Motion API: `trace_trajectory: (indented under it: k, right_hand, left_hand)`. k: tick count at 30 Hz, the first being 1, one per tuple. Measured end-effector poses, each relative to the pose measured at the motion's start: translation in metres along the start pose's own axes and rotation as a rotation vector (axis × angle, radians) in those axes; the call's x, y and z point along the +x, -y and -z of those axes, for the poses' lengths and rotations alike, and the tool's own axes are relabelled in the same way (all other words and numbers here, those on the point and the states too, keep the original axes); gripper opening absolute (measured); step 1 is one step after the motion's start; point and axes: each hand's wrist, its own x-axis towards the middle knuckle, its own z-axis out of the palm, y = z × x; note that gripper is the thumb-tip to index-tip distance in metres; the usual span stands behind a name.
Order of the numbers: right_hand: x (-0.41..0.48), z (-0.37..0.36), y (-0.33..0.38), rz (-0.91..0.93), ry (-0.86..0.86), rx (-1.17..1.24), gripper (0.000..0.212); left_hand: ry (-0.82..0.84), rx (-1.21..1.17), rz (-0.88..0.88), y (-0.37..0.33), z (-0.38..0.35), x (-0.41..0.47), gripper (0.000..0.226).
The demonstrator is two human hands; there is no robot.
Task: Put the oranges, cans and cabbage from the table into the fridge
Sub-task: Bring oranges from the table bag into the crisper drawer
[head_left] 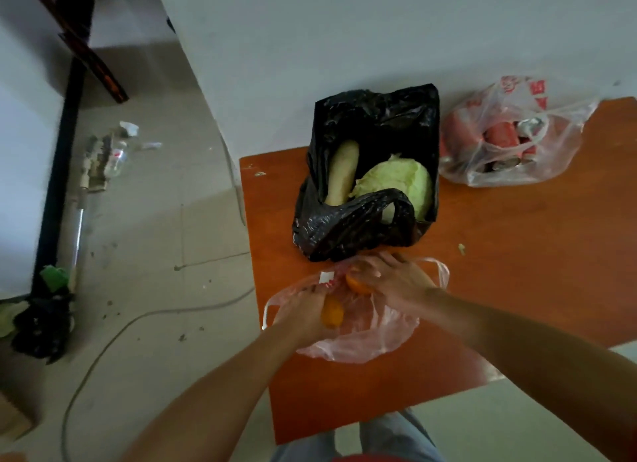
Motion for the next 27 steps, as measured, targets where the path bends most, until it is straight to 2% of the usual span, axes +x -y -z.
trace_trajectory:
  k: [6, 10, 14, 15, 17, 19, 20, 23, 25, 27]
  right_hand:
    - [0.027, 0.01, 0.025, -0.269, 0.077, 0.186, 0.084]
    - [0.028, 0.009, 0.021, -0.499, 0.003, 0.589, 0.077]
    - [-0.003, -0.013, 0.023, -0.641, -0.027, 0.78, 0.065]
    - [-0.012, -0.018, 0.025, -0.648, -0.065, 0.748, 0.06]
    - [-0.024, -0.021, 0.025, -0.564, -0.148, 0.483, 0.052]
    - [-0.027, -0.021, 0.027, -0.392, -0.194, 0.213, 0.056]
    - [-0.026, -0.019, 0.031, -0.346, -0.164, 0.158, 0.063]
    - [-0.017, -0.018, 0.041, -0.44, -0.041, 0.218, 0.085]
    - [-0.011, -0.015, 0.042, -0.54, -0.04, 0.295, 0.084]
    - [-0.013, -0.011, 0.041, -0.567, -0.092, 0.376, 0.082]
  left_hand:
    - [-0.036, 0.0, -0.017, 0.026, 0.008, -0.016, 0.08]
    - [-0.009, -0.024, -0.009, 0.03, 0.01, -0.016, 0.077]
    - [-0.025, -0.039, -0.024, 0.03, 0.011, -0.02, 0.086]
    - [-0.027, -0.045, -0.026, 0.029, 0.011, -0.021, 0.087]
    - [-0.036, -0.033, -0.06, 0.028, 0.012, -0.023, 0.081]
    - [-0.038, 0.017, -0.11, 0.027, 0.013, -0.022, 0.069]
    - [-0.033, 0.044, -0.13, 0.026, 0.012, -0.021, 0.066]
    - [0.011, 0.119, -0.156, 0.024, 0.008, -0.017, 0.068]
    - [0.026, 0.181, -0.191, 0.023, 0.005, -0.015, 0.07]
    - [0.013, 0.22, -0.227, 0.02, 0.006, -0.017, 0.071]
